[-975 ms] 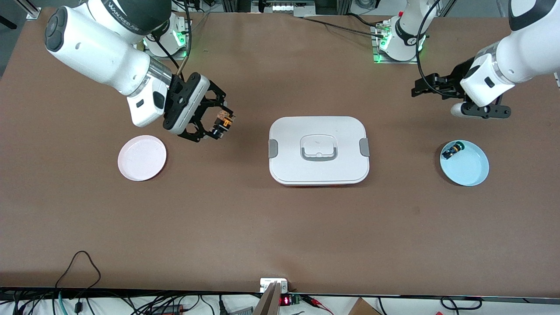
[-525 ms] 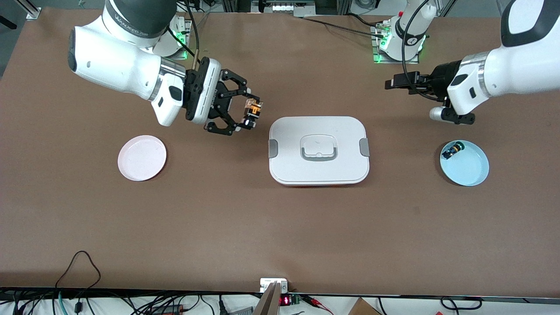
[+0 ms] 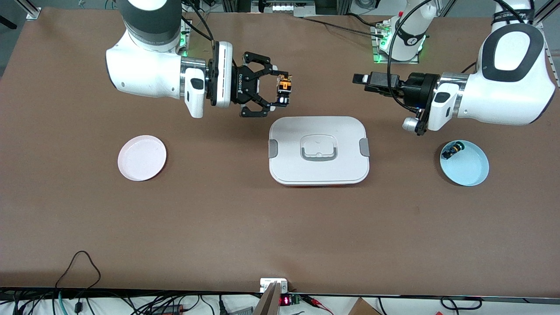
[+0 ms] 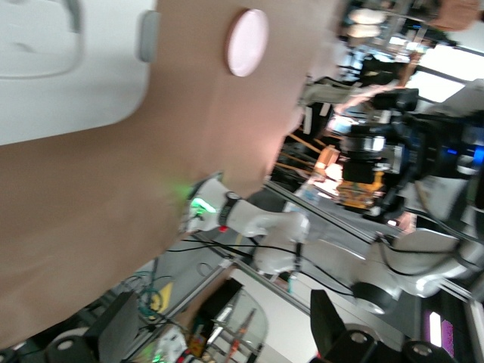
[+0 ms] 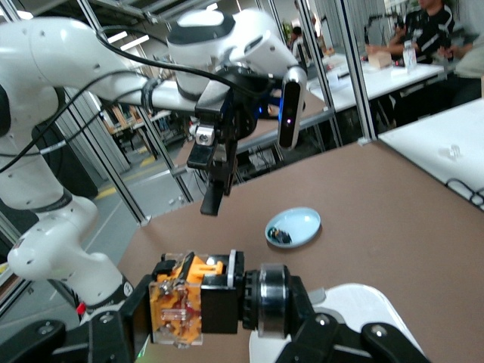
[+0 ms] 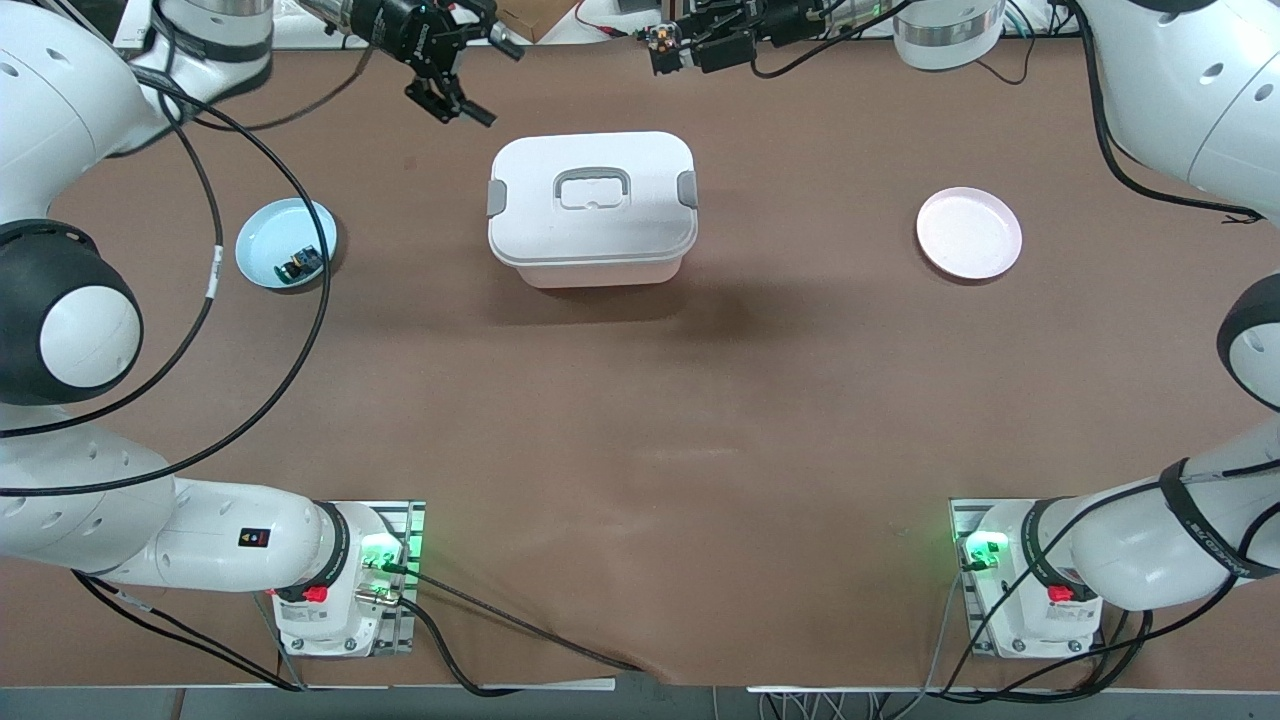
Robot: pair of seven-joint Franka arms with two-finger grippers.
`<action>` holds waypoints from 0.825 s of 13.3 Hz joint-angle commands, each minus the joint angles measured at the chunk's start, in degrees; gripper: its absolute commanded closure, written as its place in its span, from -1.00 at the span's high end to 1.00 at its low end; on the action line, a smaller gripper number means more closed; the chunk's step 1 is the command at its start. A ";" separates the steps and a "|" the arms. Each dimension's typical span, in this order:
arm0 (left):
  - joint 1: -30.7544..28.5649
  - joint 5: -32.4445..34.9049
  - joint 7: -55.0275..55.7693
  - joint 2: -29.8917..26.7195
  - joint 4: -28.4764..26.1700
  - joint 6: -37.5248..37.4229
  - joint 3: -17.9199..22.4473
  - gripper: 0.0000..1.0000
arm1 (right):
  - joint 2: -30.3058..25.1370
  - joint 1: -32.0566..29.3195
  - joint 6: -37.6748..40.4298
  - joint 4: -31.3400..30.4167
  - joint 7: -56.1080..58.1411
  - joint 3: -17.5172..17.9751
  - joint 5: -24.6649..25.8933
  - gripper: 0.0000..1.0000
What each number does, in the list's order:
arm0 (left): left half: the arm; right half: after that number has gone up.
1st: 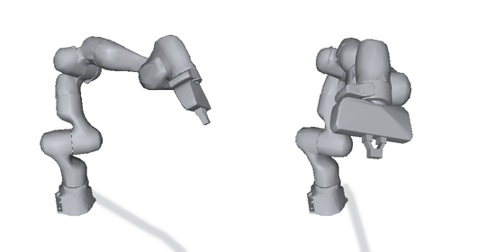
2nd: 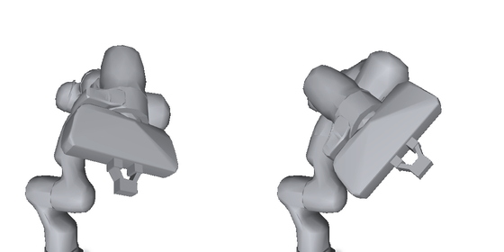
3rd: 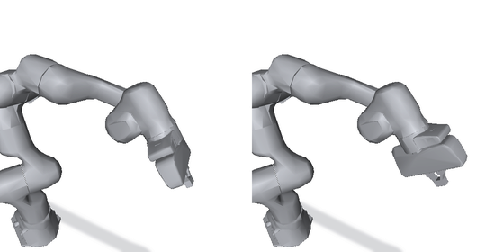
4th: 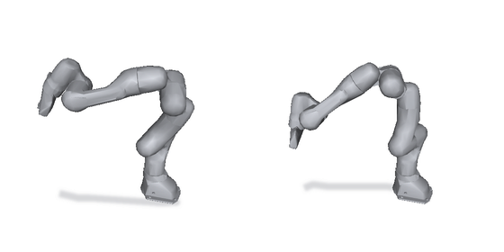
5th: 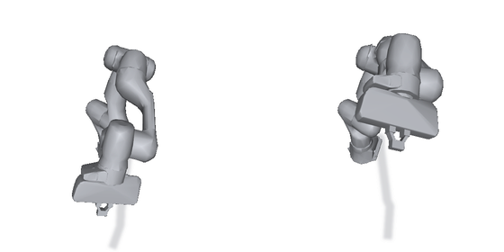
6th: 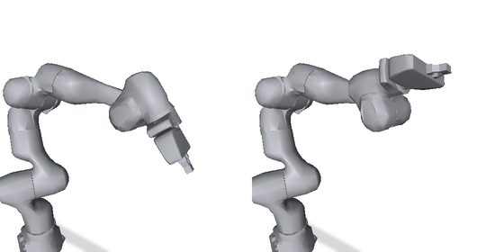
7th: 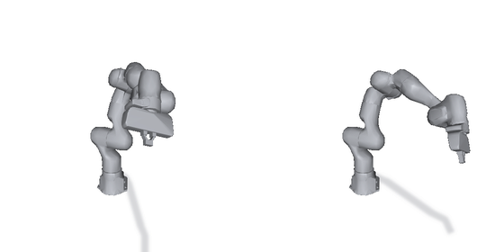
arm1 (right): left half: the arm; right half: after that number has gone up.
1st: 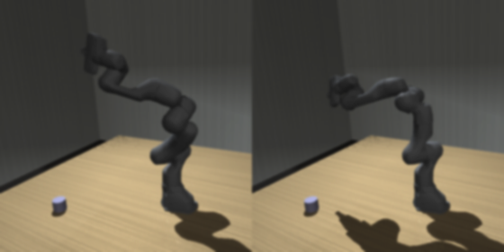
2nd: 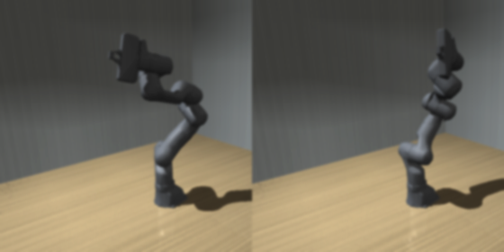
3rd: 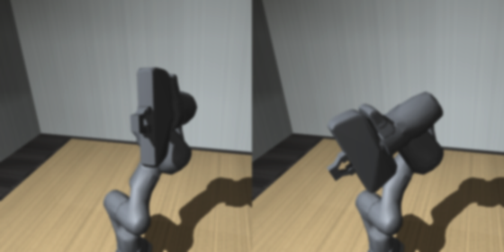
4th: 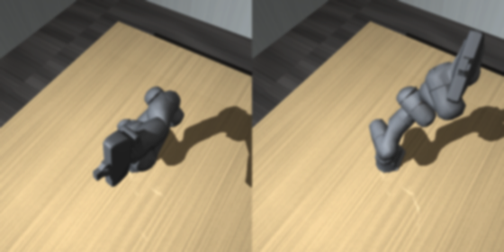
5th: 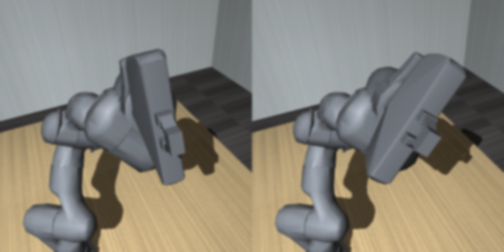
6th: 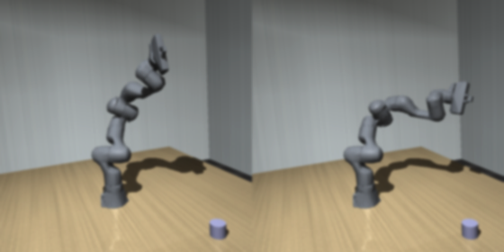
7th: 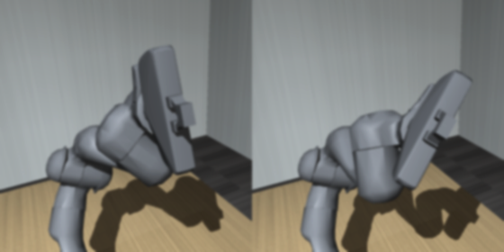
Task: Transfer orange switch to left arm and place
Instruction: 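Carry the switch above the box toward the left gripper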
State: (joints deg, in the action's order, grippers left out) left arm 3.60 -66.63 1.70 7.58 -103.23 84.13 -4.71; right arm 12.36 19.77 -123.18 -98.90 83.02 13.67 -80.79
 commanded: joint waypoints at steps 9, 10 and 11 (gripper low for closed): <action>-0.08 -20.47 -12.06 -4.16 -10.15 21.14 -9.26 1.00 | 3.11 2.29 -0.66 -2.88 22.10 -0.22 -20.90 -0.92; 0.09 -21.86 -13.81 -3.98 -10.15 22.21 -9.35 1.00 | 3.11 2.82 -0.75 -2.88 22.01 -0.31 -20.90 -0.92; 0.53 -23.53 -14.96 -3.72 -10.15 22.65 -10.13 1.00 | 3.02 2.91 -0.83 -2.88 21.84 -0.22 -20.99 -0.92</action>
State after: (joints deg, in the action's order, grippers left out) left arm 3.70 -86.77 -9.42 4.23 -112.34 105.07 -14.01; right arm 16.05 21.87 -123.22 -101.26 103.11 13.66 -99.87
